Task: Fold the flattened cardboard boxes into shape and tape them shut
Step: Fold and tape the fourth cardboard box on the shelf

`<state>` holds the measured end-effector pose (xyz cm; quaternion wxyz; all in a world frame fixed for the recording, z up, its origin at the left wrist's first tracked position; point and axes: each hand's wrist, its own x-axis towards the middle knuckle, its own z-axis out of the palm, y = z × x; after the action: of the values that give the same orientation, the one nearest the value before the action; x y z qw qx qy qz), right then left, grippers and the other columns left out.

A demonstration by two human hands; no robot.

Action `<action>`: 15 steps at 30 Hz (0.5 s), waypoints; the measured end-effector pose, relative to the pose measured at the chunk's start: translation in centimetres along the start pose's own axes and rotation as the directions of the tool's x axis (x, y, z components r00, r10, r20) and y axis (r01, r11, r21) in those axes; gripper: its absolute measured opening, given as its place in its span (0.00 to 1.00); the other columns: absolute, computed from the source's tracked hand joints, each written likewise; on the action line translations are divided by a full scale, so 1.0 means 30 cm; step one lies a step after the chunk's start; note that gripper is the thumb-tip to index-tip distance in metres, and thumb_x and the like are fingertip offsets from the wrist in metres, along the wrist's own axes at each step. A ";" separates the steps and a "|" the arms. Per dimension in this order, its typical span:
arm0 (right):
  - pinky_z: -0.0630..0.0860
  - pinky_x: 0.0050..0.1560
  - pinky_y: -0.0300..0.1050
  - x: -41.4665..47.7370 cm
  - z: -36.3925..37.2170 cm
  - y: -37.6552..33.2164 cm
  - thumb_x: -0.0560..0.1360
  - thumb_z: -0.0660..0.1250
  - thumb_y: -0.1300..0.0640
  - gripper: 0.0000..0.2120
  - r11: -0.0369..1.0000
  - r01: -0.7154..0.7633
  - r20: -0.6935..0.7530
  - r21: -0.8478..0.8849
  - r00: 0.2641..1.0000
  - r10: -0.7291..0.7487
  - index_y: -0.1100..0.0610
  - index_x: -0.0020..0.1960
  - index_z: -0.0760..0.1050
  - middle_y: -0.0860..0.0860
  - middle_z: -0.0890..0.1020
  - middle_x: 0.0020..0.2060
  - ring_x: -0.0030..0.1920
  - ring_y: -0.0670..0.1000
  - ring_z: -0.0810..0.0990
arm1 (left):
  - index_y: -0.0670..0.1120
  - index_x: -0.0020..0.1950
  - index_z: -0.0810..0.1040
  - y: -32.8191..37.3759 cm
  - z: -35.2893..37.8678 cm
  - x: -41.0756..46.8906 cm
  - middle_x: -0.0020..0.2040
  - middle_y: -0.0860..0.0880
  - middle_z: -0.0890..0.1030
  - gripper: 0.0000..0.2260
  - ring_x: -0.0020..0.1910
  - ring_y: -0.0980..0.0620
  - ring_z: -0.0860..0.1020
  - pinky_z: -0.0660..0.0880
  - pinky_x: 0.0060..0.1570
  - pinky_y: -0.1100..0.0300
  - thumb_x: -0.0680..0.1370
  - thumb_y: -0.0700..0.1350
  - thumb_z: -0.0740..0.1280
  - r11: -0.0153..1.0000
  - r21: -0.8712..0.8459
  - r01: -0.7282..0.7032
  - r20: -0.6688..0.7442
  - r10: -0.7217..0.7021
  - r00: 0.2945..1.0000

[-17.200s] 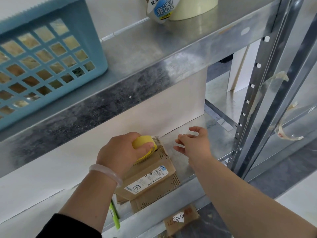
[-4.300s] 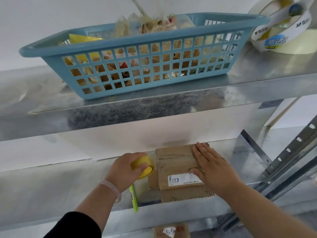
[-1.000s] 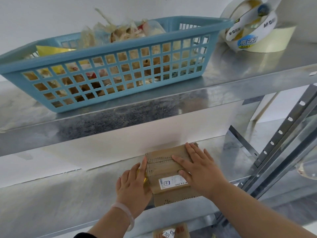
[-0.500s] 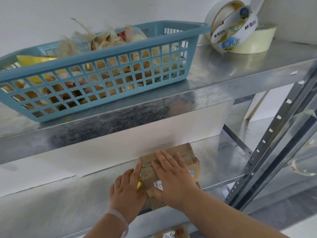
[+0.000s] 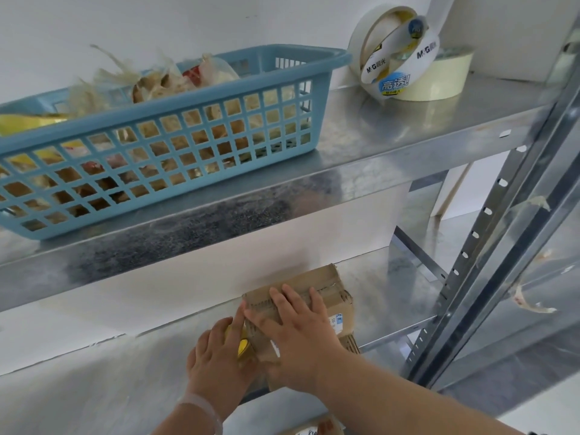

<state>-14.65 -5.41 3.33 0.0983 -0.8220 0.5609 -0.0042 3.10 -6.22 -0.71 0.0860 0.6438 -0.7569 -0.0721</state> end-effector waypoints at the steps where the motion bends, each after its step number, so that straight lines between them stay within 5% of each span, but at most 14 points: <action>1: 0.35 0.72 0.69 0.006 -0.004 -0.004 0.77 0.52 0.33 0.34 1.000 0.001 0.000 0.006 1.000 -0.001 0.37 0.77 0.40 0.54 0.43 0.79 0.79 0.57 0.38 | 0.67 0.67 0.28 0.003 -0.004 -0.001 0.70 0.60 0.59 0.42 0.68 0.54 0.61 0.61 0.66 0.58 0.73 0.63 0.62 1.000 -0.006 -0.008 -0.011 0.007 1.000; 7: 0.32 0.73 0.64 0.005 0.011 -0.001 0.77 0.50 0.32 0.39 0.999 -0.013 0.002 0.035 1.000 0.013 0.47 0.79 0.37 0.53 0.39 0.79 0.78 0.54 0.34 | 0.65 0.66 0.24 0.006 -0.024 -0.002 0.71 0.59 0.58 0.41 0.69 0.54 0.61 0.61 0.66 0.58 0.74 0.65 0.59 0.999 0.013 -0.038 0.014 0.038 0.999; 15: 0.29 0.73 0.46 -0.019 0.013 0.087 0.80 0.49 0.37 0.36 0.993 -0.083 -0.123 0.082 0.988 0.093 0.54 0.81 0.42 0.50 0.43 0.80 0.79 0.48 0.39 | 0.64 0.68 0.26 0.014 -0.019 0.004 0.70 0.59 0.60 0.41 0.69 0.52 0.63 0.62 0.66 0.57 0.60 0.71 0.43 1.000 -0.004 -0.006 0.021 0.006 1.000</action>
<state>-17.20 -5.73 2.56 0.0940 -0.7901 0.6012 -0.0736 2.82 -6.26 -0.07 0.0798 0.6405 -0.7596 -0.0800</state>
